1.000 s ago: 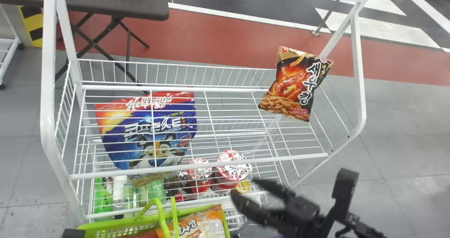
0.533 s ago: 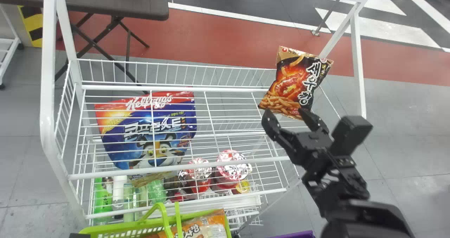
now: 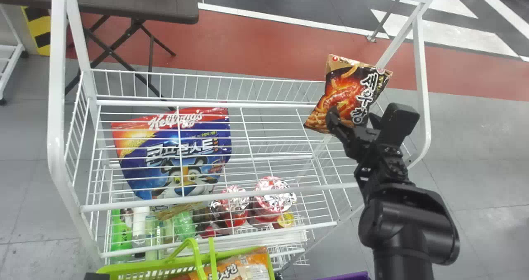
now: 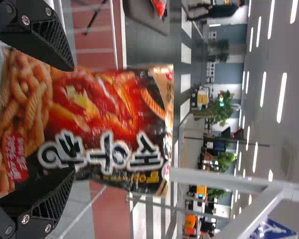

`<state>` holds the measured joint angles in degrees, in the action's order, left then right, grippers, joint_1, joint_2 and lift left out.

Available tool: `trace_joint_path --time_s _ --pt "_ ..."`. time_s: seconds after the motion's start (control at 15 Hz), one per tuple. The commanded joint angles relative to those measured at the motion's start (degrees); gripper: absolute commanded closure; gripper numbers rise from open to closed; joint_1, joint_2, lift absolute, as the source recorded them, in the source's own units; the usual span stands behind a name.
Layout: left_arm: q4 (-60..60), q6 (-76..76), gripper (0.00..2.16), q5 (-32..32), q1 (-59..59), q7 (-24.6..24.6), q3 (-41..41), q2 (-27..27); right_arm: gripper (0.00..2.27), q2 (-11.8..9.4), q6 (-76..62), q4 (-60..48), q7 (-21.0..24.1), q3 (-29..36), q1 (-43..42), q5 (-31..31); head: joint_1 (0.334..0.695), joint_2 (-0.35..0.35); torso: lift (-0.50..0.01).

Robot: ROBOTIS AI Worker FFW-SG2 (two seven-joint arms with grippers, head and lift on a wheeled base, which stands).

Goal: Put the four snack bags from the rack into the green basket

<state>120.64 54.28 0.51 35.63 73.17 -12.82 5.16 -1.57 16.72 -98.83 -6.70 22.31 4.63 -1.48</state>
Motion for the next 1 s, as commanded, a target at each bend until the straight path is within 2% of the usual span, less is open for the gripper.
trace_joint_path --time_s 0.0,0.13,0.2,0.33,0.4,0.47,0.53,0.67,0.93 --pt "-0.41 0.00 2.13 0.55 -0.65 0.04 0.07 0.11 0.11 -0.10 0.99 0.57 0.63 1.16 -1.46 -0.89 0.695 -0.350 -0.006" --pt "-1.20 0.00 2.13 0.63 -1.08 -0.05 0.07 0.02 0.12 -0.10 5.04 2.15 2.13 1.07 -4.28 -2.56 0.695 -0.350 -0.006" --pt "-1.46 0.00 2.13 0.63 -1.17 -0.05 -0.01 -0.06 0.24 -0.36 9.61 2.41 2.04 1.16 -5.42 -2.65 0.695 -0.350 -0.006" --pt "-2.34 0.00 2.13 0.90 -1.70 -0.05 0.07 -0.15 0.67 -0.72 10.66 2.59 1.95 0.98 -5.68 -2.83 0.695 -0.350 -0.006" --pt "-2.78 0.00 2.13 0.98 -1.96 0.04 0.07 -0.15 1.24 -1.07 11.37 2.68 1.86 0.72 -5.77 -2.56 0.695 -0.350 -0.006" --pt "-2.87 0.00 2.13 0.98 -1.96 -0.14 0.07 -0.15 1.66 -1.07 11.37 2.77 1.60 0.72 -6.03 -2.12 0.695 -0.350 -0.006" --pt "-3.13 0.00 2.13 1.07 -2.05 -0.14 0.16 -0.24 1.99 -1.07 11.37 3.12 1.07 0.98 -6.12 -1.60 0.695 -0.350 -0.006" --pt "-3.75 0.00 2.13 1.25 -2.40 -0.31 0.34 -0.33 2.20 -1.07 8.73 2.68 0.37 0.80 -4.72 -0.98 0.695 -0.350 -0.006" --pt "-4.45 0.00 2.13 1.25 -2.93 -0.75 -0.01 -0.50 2.22 -0.80 3.98 -1.89 0.46 0.37 -0.23 0.69 0.695 -0.350 -0.006"
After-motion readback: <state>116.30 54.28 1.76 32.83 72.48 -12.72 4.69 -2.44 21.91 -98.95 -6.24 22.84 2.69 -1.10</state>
